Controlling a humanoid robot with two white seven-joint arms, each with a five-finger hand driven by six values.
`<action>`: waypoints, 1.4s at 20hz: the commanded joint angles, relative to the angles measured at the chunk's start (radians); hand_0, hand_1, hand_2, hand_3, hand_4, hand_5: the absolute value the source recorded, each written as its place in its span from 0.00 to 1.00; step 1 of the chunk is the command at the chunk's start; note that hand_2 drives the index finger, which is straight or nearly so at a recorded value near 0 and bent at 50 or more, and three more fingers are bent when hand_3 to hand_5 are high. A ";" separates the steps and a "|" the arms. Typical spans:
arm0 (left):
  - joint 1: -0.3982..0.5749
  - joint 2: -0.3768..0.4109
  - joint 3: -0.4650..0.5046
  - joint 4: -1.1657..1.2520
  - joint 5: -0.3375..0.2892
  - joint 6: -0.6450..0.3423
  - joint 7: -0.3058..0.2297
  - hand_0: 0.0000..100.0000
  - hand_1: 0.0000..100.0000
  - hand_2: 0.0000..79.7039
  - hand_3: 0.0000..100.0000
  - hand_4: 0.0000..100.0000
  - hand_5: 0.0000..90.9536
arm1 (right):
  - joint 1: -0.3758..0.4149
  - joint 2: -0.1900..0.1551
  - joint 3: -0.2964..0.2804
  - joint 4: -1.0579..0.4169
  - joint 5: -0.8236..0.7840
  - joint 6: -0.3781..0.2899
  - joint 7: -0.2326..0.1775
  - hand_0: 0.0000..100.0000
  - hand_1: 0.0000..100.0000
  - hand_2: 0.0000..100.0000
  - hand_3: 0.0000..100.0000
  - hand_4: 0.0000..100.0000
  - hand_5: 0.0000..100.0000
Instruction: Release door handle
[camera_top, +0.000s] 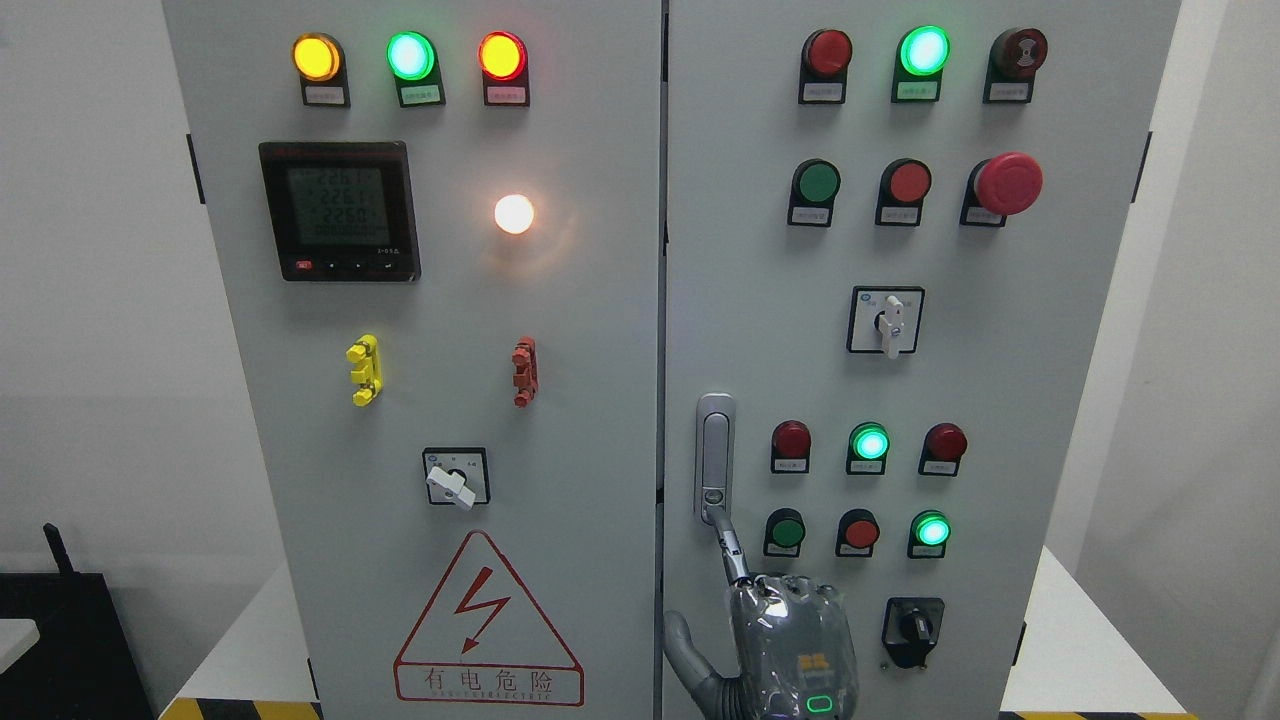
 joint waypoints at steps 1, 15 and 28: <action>0.000 0.000 -0.012 -0.015 0.000 0.000 -0.001 0.12 0.39 0.00 0.00 0.00 0.00 | 0.002 0.000 -0.002 0.004 -0.001 0.001 0.000 0.38 0.33 0.03 1.00 1.00 0.99; 0.000 0.000 -0.012 -0.015 0.000 0.000 -0.001 0.12 0.39 0.00 0.00 0.00 0.00 | -0.004 0.000 -0.002 0.005 0.001 0.001 0.015 0.38 0.33 0.05 1.00 1.00 0.99; 0.000 0.000 -0.012 -0.015 0.000 0.000 -0.001 0.12 0.39 0.00 0.00 0.00 0.00 | 0.006 0.002 -0.002 0.004 0.001 0.001 0.024 0.38 0.33 0.06 1.00 1.00 0.99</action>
